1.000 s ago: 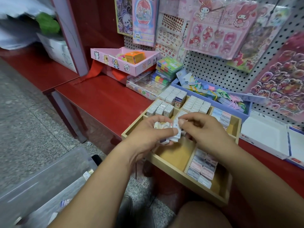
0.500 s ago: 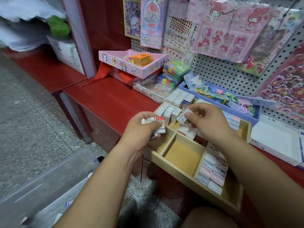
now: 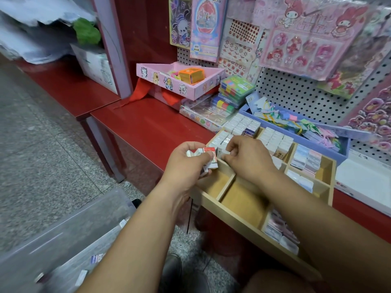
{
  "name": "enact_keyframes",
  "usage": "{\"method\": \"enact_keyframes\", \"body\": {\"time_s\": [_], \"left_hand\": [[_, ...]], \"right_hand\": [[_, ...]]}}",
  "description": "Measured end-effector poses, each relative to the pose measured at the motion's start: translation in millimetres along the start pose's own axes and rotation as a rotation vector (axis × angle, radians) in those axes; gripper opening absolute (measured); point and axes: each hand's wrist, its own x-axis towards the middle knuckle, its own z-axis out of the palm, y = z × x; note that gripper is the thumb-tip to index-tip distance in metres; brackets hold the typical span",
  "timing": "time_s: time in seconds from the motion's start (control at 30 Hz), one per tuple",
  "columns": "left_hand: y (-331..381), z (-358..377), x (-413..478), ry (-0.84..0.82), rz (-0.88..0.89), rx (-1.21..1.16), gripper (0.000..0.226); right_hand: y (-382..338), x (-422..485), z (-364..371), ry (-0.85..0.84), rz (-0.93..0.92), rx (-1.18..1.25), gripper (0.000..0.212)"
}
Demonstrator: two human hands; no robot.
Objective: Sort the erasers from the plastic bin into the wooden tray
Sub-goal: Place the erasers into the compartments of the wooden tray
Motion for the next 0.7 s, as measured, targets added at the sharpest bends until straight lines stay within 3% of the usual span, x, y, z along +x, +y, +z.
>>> {"method": "enact_keyframes", "body": {"time_s": [0.43, 0.6, 0.7], "left_hand": [[0.9, -0.6, 0.5, -0.014, -0.014, 0.019, 0.024], [1.9, 1.8, -0.7, -0.076, 0.009, 0.052, 0.029], [1.7, 2.7, -0.9, -0.078, 0.019, 0.095, 0.028]], "right_hand": [[0.8, -4.2, -5.0, -0.024, -0.031, 0.109, 0.01], [-16.9, -12.6, -24.7, -0.046, -0.029, 0.548, 0.016], [-19.0, -13.4, -31.5, -0.133, -0.04, 0.618, 0.017]]}}
